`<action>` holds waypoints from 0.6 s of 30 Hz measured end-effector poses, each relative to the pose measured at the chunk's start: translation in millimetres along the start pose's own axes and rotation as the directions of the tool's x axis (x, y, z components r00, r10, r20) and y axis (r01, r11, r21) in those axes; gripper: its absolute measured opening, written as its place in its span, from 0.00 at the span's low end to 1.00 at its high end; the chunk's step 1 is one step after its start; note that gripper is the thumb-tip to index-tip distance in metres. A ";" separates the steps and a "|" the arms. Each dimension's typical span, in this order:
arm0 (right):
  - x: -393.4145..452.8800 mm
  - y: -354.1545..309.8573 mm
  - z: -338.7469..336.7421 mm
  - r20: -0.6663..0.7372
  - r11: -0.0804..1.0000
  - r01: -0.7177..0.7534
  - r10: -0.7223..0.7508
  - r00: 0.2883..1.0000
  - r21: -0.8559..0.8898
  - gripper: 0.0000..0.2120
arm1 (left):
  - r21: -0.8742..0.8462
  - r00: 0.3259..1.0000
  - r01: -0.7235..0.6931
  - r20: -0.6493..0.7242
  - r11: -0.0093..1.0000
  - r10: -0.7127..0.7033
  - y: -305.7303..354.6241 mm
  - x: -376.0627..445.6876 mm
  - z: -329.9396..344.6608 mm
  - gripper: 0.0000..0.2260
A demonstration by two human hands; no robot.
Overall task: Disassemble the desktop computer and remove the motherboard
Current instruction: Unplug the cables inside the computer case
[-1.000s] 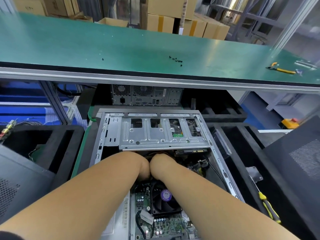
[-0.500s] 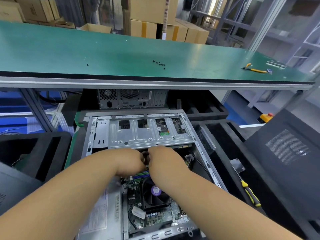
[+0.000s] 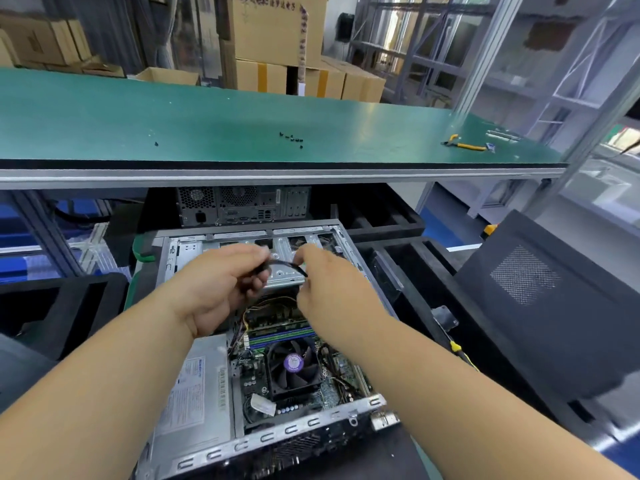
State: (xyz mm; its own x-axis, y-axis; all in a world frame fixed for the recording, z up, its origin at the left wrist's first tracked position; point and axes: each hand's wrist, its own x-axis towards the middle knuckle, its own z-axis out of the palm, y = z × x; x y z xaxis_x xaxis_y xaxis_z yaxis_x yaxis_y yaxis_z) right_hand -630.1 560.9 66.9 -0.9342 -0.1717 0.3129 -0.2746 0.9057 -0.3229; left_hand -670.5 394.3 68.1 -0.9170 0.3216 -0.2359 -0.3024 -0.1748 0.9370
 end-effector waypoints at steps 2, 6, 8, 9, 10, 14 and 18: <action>1.7 13.4 -5.4 -0.028 0.999 -0.033 0.034 0.999 0.030 0.11 | -0.173 0.998 -0.063 -0.011 0.983 0.062 4.1 -2.6 0.7 0.10; 3.7 37.7 -0.9 0.003 1.000 0.011 -0.011 1.000 -0.023 0.08 | -0.442 0.985 -0.170 -0.108 0.881 0.135 14.0 -7.9 1.5 0.09; 3.8 48.7 5.0 0.020 1.000 0.006 -0.006 1.000 0.002 0.06 | -0.507 0.968 -0.245 -0.176 0.827 0.179 21.0 -12.2 1.3 0.10; 4.2 55.1 7.4 0.026 0.999 -0.013 0.012 1.000 0.042 0.06 | -0.515 0.958 -0.277 -0.216 0.811 0.191 23.7 -15.0 1.6 0.10; 4.8 61.7 9.5 0.033 0.995 -0.035 0.032 0.999 0.094 0.05 | -0.505 0.947 -0.302 -0.254 0.808 0.195 25.4 -17.9 2.7 0.10; 10.6 77.5 17.0 0.149 0.956 -0.082 0.041 0.988 0.281 0.01 | -0.479 0.921 -0.350 -0.331 0.805 0.204 28.8 -30.8 19.0 0.10; 9.0 84.6 24.6 0.424 0.912 -0.255 0.102 0.900 0.322 0.17 | -0.465 0.898 -0.406 -0.365 0.787 0.247 33.7 -42.5 38.0 0.09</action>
State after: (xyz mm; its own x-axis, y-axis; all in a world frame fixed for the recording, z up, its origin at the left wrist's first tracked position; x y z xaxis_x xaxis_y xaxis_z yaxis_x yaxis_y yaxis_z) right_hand -667.3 626.5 20.4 -0.9653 -0.2263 -0.1301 -0.0856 0.7451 -0.6614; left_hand -631.8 410.1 119.5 -0.9928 -0.0943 -0.0744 0.0131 -0.7007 0.7133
